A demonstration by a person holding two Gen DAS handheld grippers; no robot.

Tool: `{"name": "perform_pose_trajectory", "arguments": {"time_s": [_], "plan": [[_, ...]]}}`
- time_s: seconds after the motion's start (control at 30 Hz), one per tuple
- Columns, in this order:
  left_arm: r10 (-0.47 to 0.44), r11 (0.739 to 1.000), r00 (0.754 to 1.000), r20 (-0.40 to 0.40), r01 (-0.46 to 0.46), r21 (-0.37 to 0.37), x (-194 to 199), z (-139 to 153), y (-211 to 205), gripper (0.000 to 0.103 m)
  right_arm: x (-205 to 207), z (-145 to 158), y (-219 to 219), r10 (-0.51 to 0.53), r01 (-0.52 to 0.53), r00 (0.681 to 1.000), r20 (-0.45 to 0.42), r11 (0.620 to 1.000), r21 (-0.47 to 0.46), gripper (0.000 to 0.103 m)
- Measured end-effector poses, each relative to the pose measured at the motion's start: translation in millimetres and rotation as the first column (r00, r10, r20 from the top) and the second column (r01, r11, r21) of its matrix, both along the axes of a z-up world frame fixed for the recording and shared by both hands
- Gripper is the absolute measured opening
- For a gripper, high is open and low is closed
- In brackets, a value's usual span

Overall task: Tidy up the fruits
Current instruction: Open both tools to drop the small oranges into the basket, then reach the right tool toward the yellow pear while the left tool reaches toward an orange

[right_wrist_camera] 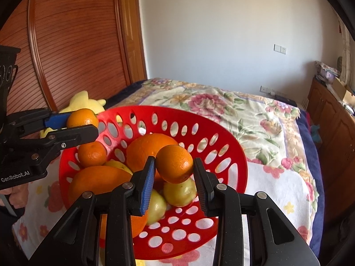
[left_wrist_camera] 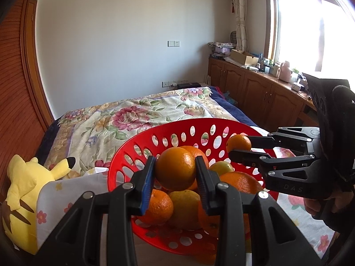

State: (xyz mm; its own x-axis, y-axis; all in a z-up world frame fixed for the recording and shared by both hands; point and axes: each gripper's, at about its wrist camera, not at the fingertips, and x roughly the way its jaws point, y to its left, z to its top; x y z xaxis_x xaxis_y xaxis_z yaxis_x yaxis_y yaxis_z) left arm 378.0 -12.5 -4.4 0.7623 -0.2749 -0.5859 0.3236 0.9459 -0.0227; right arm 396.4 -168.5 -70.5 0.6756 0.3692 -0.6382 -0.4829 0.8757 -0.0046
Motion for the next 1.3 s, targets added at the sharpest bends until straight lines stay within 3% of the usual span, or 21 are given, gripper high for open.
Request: {"name": "perform_pose_trajectory", "arguments": {"time_s": [0.3,0.57,0.93,1.3], "plan": [[0.010,1.000,1.000,-0.010,-0.010,0.011,0.3,-10.7,-1.5,0.035,2.0,-6.8,-9.6,-0.029,0.029,0.999,-0.014,1.000,0.009,0.041],[0.003,1.000,1.000,0.012,-0.003,0.006,-10.7,-10.7,-3.5,0.046,-24.4,-4.2,-26.3,-0.081,0.081,0.997,0.014,0.996,0.042,0.044],[0.013,0.997,0.998,0.056,-0.009,-0.073,-53.0,0.2,18.1,0.047,-74.5,16.4,-30.7,-0.118,0.113,0.990,0.074,0.991,0.068,0.045],[0.009,0.998,0.999,0.054,-0.006,-0.060,-94.6,0.7,32.3,0.050,-108.3,12.0,-20.5,-0.121,0.118,0.991,0.064,0.991,0.055,0.047]]}}
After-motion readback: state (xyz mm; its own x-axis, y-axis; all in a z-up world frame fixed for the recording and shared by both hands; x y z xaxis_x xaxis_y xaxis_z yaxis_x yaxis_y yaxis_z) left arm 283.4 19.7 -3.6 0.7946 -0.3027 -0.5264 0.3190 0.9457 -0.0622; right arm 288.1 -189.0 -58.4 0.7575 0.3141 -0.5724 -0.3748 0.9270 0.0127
